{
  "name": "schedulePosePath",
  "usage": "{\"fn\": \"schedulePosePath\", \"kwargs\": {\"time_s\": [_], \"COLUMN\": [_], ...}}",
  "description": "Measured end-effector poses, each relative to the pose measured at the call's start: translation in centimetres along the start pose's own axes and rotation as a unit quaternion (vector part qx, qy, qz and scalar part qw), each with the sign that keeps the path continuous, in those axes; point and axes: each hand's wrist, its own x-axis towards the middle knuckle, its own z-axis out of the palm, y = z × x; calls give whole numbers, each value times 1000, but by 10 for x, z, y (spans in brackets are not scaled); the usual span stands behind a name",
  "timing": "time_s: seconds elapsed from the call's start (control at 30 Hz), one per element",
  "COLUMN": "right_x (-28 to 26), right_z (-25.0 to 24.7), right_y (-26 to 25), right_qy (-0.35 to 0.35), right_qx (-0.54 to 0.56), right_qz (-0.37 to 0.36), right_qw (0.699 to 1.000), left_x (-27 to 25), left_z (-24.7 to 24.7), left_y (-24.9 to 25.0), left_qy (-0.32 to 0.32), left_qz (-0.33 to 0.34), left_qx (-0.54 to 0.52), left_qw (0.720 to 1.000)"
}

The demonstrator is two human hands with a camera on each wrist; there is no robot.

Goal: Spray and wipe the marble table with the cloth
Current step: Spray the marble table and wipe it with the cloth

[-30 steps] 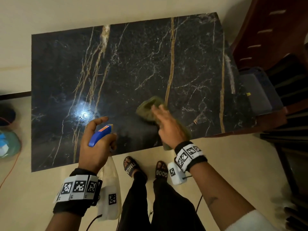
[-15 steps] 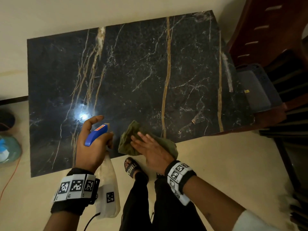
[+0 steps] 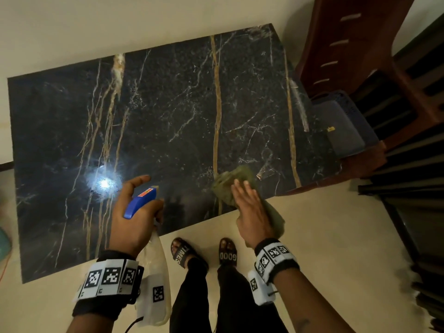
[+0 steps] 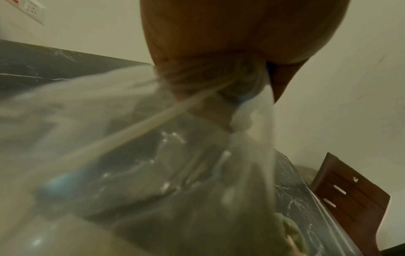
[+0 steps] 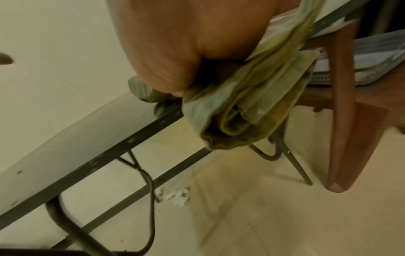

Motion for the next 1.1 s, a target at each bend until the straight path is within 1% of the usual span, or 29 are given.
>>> {"fn": "schedulePosePath", "kwargs": {"time_s": [0.07,0.13,0.17,0.23,0.3,0.33,0.37,0.4,0.43,0.5,0.57,0.6,0.63,0.67,0.73,0.77,0.8,0.83,0.9,0.93,1.03,1.1], "right_x": [3,3,1,-1,0,2,5,6,9,12,15,15,14,11,5,2,2,2,8,12,32,43], "right_z": [-1,7,11,15,6,-1,-9,-17,-24,-36,-39,-36,-32,-27,-16,-11,-10,-12,-19,-25,-48,-53], "right_y": [0,-15,-23,-28,-15,-3,10,25,42,67,74,67,58,45,21,13,10,11,25,37,75,80], "right_qy": [33,32,14,-32,-62,-61,-48,-28,-3,65,101,98,88,67,-10,-50,-75,-81,-47,-20,59,74], "right_qx": [3,13,18,7,-30,-43,-45,-41,-37,-36,-28,-21,-17,-19,-42,-57,-66,-73,-88,-76,-35,-14], "right_qz": [39,52,37,-37,-111,-126,-117,-81,-29,64,106,112,106,84,6,-33,-63,-85,-98,-78,41,84], "right_qw": [999,998,999,999,991,989,991,995,999,995,989,989,990,994,999,997,993,990,990,994,997,994], "left_x": [0,0,0,3,3,4,4,4,5,7,10,11,12,11,10,10,10,11,14,15,20,23], "left_z": [7,19,26,41,55,61,65,70,74,80,87,91,96,100,109,112,114,115,114,113,109,109], "left_y": [-1,-2,-3,-5,-3,-1,2,4,7,9,12,13,14,16,19,20,22,21,20,19,15,13], "left_qy": [-1,1,5,15,17,16,13,10,7,3,0,-3,-8,-13,-24,-26,-27,-25,-18,-15,-10,-9], "left_qz": [-2,-2,-4,-11,-17,-19,-19,-18,-16,-13,-9,-7,-8,-8,-4,-4,-2,-2,-1,-2,-2,-5], "left_qx": [-6,-6,-5,-9,-12,-17,-22,-25,-28,-32,-30,-28,-25,-23,-17,-14,-10,-7,-4,-4,-15,-19], "left_qw": [1000,1000,1000,1000,1000,1000,999,999,999,999,999,1000,1000,1000,1000,1000,1000,1000,1000,1000,1000,1000]}}
